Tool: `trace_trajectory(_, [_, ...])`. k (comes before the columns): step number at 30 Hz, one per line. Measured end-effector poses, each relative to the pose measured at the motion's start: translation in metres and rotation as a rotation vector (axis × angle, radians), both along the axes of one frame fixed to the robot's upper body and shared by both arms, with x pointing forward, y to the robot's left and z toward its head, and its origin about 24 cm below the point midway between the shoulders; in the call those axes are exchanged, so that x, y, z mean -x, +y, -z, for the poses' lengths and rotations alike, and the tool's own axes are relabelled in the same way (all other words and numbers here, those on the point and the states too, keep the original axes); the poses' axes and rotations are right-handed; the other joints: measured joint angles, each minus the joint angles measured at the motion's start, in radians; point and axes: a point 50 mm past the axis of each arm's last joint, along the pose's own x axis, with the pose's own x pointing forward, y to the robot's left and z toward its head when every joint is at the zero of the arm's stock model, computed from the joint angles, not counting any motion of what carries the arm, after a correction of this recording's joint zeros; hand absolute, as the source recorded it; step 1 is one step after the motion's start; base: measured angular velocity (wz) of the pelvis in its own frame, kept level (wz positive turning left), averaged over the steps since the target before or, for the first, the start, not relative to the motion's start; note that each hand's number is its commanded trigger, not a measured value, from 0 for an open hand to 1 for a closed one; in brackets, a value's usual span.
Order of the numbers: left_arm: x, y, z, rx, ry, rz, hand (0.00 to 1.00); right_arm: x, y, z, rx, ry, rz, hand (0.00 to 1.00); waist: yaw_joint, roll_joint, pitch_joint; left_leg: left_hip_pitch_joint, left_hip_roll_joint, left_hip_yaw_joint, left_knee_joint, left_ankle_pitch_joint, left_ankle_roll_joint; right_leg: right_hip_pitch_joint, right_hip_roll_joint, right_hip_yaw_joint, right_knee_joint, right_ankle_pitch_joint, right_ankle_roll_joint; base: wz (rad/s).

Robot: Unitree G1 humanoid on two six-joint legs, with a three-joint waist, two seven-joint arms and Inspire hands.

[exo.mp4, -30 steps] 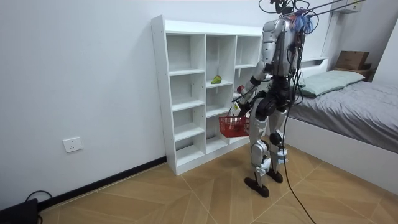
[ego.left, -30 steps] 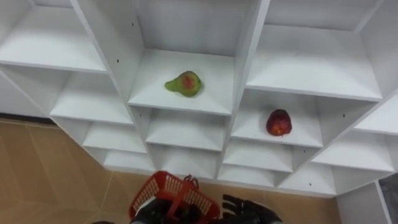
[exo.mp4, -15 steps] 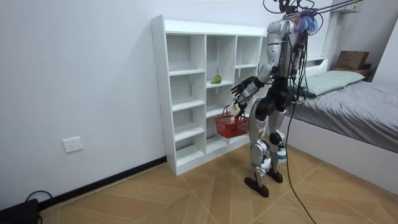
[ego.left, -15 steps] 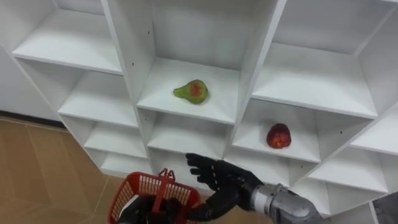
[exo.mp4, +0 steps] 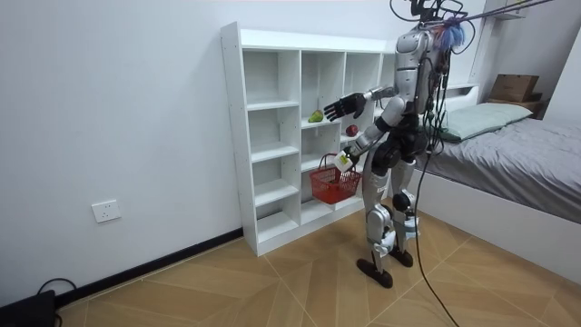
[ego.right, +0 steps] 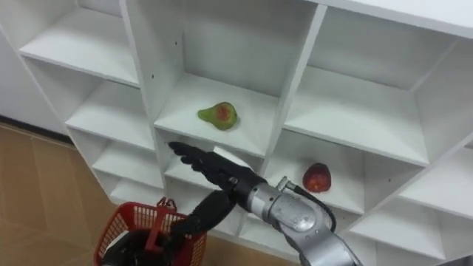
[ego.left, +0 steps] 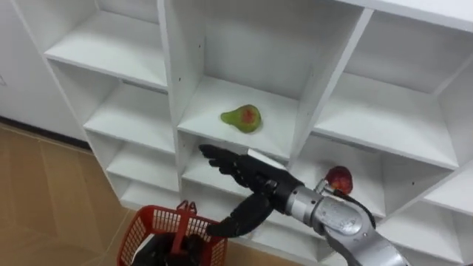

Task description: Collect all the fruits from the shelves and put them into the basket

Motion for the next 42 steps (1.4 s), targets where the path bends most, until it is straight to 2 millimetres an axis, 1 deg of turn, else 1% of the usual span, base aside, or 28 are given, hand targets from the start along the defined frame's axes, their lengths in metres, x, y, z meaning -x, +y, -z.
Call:
trace_trajectory(2, [0.005, 0.004, 0.001, 0.001, 0.012, -0.014, 1.00, -0.003, 0.004, -0.009, -0.004, -0.049, -0.005, 0.00, 0.001, -0.010, -0.0034, 0.003, -0.001, -0.012, 0.000, 0.000, 0.001, 0.006, -0.001, -0.006, -0.001, 0.000, 0.000, 0.10])
trace_trajectory(4, [0.007, 0.007, 0.001, -0.003, 0.014, -0.024, 1.00, -0.003, 0.006, -0.017, 0.001, -0.101, 0.000, 0.00, 0.004, -0.019, -0.0031, 0.005, -0.002, -0.022, 0.004, -0.001, 0.000, 0.014, -0.002, -0.013, 0.000, 0.000, 0.001, 0.14])
trace_trajectory(8, [0.007, 0.009, 0.000, -0.011, 0.004, -0.024, 1.00, -0.004, 0.007, -0.023, 0.025, -0.152, 0.014, 0.00, 0.011, -0.017, -0.0014, 0.004, -0.003, -0.033, 0.014, -0.005, -0.001, 0.021, -0.001, -0.019, 0.001, 0.000, 0.001, 0.08])
trace_trajectory(11, [0.006, 0.010, -0.001, -0.018, -0.003, -0.021, 1.00, -0.007, 0.004, -0.029, 0.049, -0.198, 0.037, 0.00, 0.013, -0.016, -0.0012, -0.008, -0.003, -0.049, 0.029, -0.007, -0.004, 0.021, 0.000, -0.031, 0.001, 0.000, 0.001, 0.15])
trace_trajectory(14, [0.006, 0.008, -0.001, -0.014, -0.005, -0.023, 1.00, -0.015, -0.003, -0.036, 0.074, -0.248, 0.089, 0.00, 0.027, -0.013, -0.0017, -0.010, -0.004, -0.053, 0.035, -0.007, -0.005, 0.025, 0.002, -0.033, 0.002, 0.000, 0.001, 0.07])
trace_trajectory(18, [0.008, 0.008, -0.002, -0.011, -0.007, -0.023, 1.00, -0.022, -0.008, -0.047, 0.055, -0.329, 0.146, 0.00, 0.026, -0.015, -0.0028, -0.011, -0.013, -0.071, 0.039, -0.008, -0.006, 0.032, 0.001, -0.037, 0.001, -0.001, 0.001, 0.09])
trace_trajectory(24, [0.010, 0.009, -0.002, -0.012, -0.006, -0.020, 1.00, -0.025, -0.011, -0.053, 0.038, -0.374, 0.204, 0.00, 0.030, -0.015, -0.0028, -0.008, -0.016, -0.072, 0.041, -0.008, -0.005, 0.036, -0.001, -0.039, 0.001, -0.001, 0.002, 0.01])
trace_trajectory(29, [0.015, 0.012, -0.001, -0.002, 0.007, -0.029, 1.00, -0.032, -0.023, -0.057, 0.034, -0.398, 0.295, 0.00, 0.031, -0.019, -0.0011, -0.004, -0.017, -0.077, 0.041, -0.008, -0.005, 0.042, -0.001, -0.040, 0.000, -0.002, 0.003, 0.02])
trace_trajectory(30, [0.018, 0.013, 0.000, -0.005, 0.014, -0.026, 1.00, -0.035, -0.027, -0.059, 0.035, -0.405, 0.325, 0.00, 0.028, -0.023, 0.0006, -0.005, -0.018, -0.085, 0.041, -0.008, -0.005, 0.044, -0.002, -0.049, 0.000, -0.002, 0.003, 0.14])
trace_trajectory(31, [0.021, 0.014, 0.000, -0.007, 0.020, -0.022, 1.00, -0.037, -0.033, -0.060, 0.036, -0.411, 0.361, 0.00, 0.027, -0.029, 0.0039, -0.006, -0.019, -0.088, 0.041, -0.008, -0.005, 0.045, -0.003, -0.053, 0.000, -0.003, 0.005, 0.15])
trace_trajectory(34, [0.024, 0.016, 0.001, -0.002, 0.029, -0.030, 1.00, -0.044, -0.040, -0.059, 0.046, -0.412, 0.419, 0.00, 0.027, -0.044, 0.0064, -0.012, -0.020, -0.099, 0.041, -0.007, -0.006, 0.044, -0.003, -0.064, -0.001, -0.005, 0.007, 0.13])
trace_trajectory(35, [0.025, 0.019, 0.000, -0.008, 0.028, -0.040, 1.00, -0.048, -0.042, -0.057, 0.057, -0.408, 0.436, 0.00, 0.028, -0.055, 0.0072, -0.016, -0.022, -0.105, 0.042, -0.006, -0.008, 0.044, -0.003, -0.065, -0.004, -0.007, 0.008, 0.15])
trace_trajectory(37, [0.025, 0.020, -0.001, -0.013, 0.025, -0.040, 1.00, -0.054, -0.048, -0.052, 0.075, -0.392, 0.480, 0.00, 0.029, -0.078, 0.0004, -0.027, -0.027, -0.109, 0.044, -0.005, -0.009, 0.044, -0.002, -0.065, -0.019, -0.009, 0.005, 0.15])
trace_trajectory(38, [0.025, 0.024, -0.001, -0.021, 0.024, -0.042, 1.00, -0.056, -0.048, -0.050, 0.081, -0.387, 0.487, 0.00, 0.031, -0.081, 0.0000, -0.027, -0.027, -0.112, 0.044, -0.005, -0.009, 0.045, -0.002, -0.066, -0.018, -0.009, 0.005, 0.10])
trace_trajectory(40, [0.025, 0.027, -0.003, -0.032, 0.016, -0.039, 1.00, -0.064, -0.054, -0.041, 0.106, -0.355, 0.534, 0.00, 0.030, -0.092, -0.0014, -0.028, -0.031, -0.134, 0.044, -0.005, -0.008, 0.048, -0.005, -0.088, -0.018, -0.009, 0.005, 0.19])
trace_trajectory(42, [0.023, 0.028, -0.004, -0.059, 0.015, -0.008, 1.00, -0.069, -0.059, -0.035, 0.114, -0.326, 0.581, 0.00, 0.031, -0.099, -0.0033, -0.033, -0.032, -0.141, 0.044, -0.005, -0.008, 0.046, -0.005, -0.091, -0.017, -0.009, 0.006, 0.17])
